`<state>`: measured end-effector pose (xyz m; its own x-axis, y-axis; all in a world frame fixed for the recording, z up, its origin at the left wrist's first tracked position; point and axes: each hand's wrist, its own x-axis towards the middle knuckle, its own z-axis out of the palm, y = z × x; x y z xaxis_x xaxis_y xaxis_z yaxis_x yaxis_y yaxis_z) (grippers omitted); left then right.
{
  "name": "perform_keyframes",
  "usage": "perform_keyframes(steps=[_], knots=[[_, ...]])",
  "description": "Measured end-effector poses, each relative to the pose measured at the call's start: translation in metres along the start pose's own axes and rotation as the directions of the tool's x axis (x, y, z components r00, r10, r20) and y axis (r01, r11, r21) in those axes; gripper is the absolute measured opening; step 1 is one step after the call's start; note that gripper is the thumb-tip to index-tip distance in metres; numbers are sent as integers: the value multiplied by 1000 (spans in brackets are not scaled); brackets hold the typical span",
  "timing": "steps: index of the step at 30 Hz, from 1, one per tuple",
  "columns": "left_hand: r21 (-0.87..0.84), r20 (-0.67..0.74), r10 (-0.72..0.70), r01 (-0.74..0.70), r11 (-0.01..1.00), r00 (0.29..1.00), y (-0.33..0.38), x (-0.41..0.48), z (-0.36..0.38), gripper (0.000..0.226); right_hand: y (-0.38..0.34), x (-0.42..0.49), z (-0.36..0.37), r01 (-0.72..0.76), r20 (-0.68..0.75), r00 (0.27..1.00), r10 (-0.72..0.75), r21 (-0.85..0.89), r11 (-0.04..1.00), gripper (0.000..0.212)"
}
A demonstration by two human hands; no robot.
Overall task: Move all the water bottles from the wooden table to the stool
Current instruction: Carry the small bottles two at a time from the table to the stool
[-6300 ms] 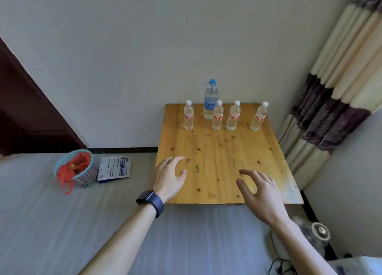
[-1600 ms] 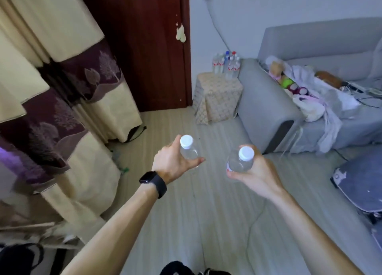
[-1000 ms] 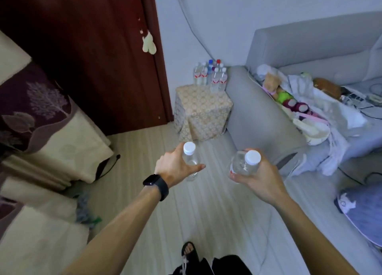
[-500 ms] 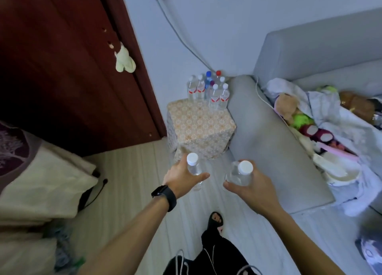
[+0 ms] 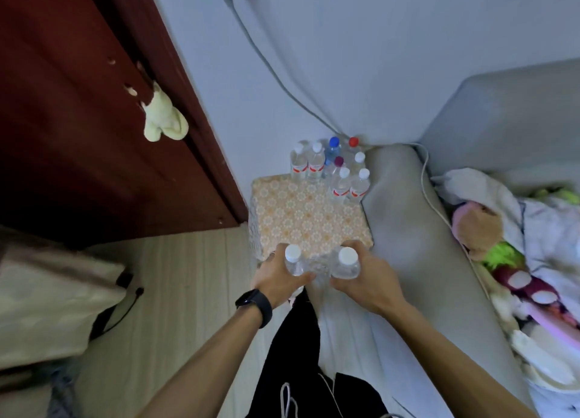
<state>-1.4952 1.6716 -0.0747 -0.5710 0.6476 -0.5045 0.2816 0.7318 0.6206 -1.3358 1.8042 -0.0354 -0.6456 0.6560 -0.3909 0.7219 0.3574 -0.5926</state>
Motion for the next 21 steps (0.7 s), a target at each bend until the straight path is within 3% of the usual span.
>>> perform_keyframes(steps=[11, 18, 21], knots=[[54, 66, -57, 54, 997, 996, 5, 207, 13, 68, 31, 219, 30, -99, 45, 994, 101, -44, 994, 70], [22, 99, -116, 114, 993, 988, -16, 283, 38, 67, 65, 299, 70, -25, 188, 982, 19, 26, 999, 55], [21, 124, -118, 117, 993, 985, -29, 296, 43, 69, 76, 315, 81, -10, 180, 984, -5, 83, 997, 53]])
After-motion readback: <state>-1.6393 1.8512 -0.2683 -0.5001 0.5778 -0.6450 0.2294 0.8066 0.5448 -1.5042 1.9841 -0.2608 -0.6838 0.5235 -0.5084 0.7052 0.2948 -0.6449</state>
